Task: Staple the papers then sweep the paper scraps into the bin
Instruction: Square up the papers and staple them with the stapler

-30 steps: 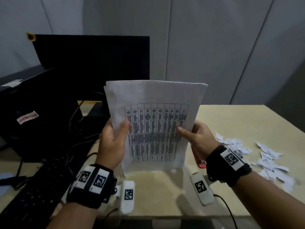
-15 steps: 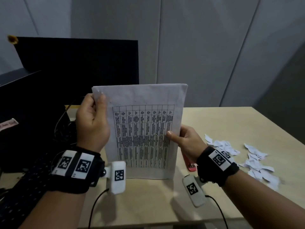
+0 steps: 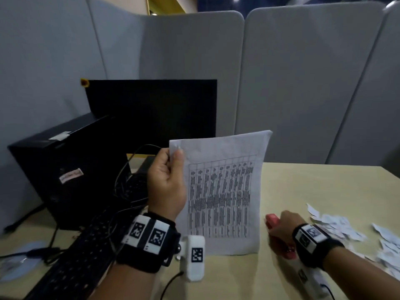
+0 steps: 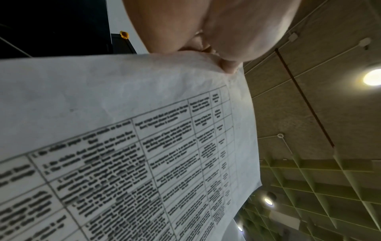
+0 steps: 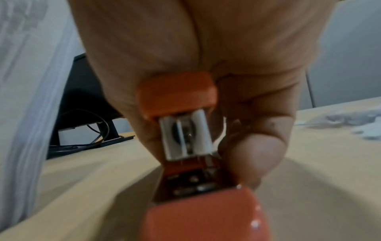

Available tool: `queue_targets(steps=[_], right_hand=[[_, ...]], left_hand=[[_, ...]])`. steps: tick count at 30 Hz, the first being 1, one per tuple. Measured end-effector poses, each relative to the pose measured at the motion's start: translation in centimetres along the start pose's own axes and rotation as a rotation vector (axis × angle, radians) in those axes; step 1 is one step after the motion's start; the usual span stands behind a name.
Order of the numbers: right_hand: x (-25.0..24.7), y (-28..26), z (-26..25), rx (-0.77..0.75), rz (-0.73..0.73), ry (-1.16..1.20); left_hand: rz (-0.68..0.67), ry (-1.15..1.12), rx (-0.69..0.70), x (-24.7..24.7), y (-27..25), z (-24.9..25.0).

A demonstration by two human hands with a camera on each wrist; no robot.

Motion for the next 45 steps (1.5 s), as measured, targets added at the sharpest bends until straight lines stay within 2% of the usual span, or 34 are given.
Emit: queue_targets(steps=[3,5,8,10,12,15,17,20,26,31,38,45], right_hand=[[0.0,0.3,0.7,0.037,0.02,0.136],[-1.5,-0.5,1.6,0.029,0.095,0.338],[-5.7,-3.8,2.9,-0.069,0.46,0.709],[-9.5,-7.7,3.0,-0.203,0.688,0.975],[-13.3,-12.1,1.9,-0.422,0.834,1.155],[-17.6,-17.6,-0.8,-0.754,1.029,1.265],[-19.6,-19.7,-3.1,-0.89,1.118,1.293],[-21.5,-19.9,-6.6,-0.957,1.099,1.375],[-19.7,-17.7,-12.2,-0.838,0.905,1.345],[-18.3,-17.1,-12.9,-0.797,0.907,1.404],[-17.1,-17.2,-13.4,-0.838,0.902,1.346],[-17.1,-17.0,-13.9,-0.815,0.923,1.341]], left_hand=[[-0.004,-0.017,-0.001,-0.2,0.0,0.1],[-0.009,-0.033,-0.011,-0.2,-0.1,0.2],[-0.026,-0.047,-0.009,0.0,-0.2,0.1],[-0.03,-0.039,0.006,0.1,-0.4,0.4],[-0.035,-0.035,0.015,0.5,-0.7,0.8],[-0.055,-0.057,0.015,1.3,-1.6,1.6],[-0.063,-0.058,0.031,1.8,-2.2,2.0],[-0.08,-0.056,0.038,2.5,-3.1,2.7],[-0.087,-0.088,0.033,3.2,-3.5,3.4],[-0.064,-0.062,0.04,3.0,-3.7,3.3],[-0.053,-0.058,0.067,3.1,-3.2,3.1],[-0.068,0.007,0.046,3.3,-3.6,2.9]])
Point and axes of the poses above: each hand's wrist, its own y-axis towards the middle knuckle, its own x-axis out of the palm, z = x × y, the point moved 2 cm from there along y, towards the middle knuckle, and after that the axes turned 4 degrees about x, right-handed, at the moved point
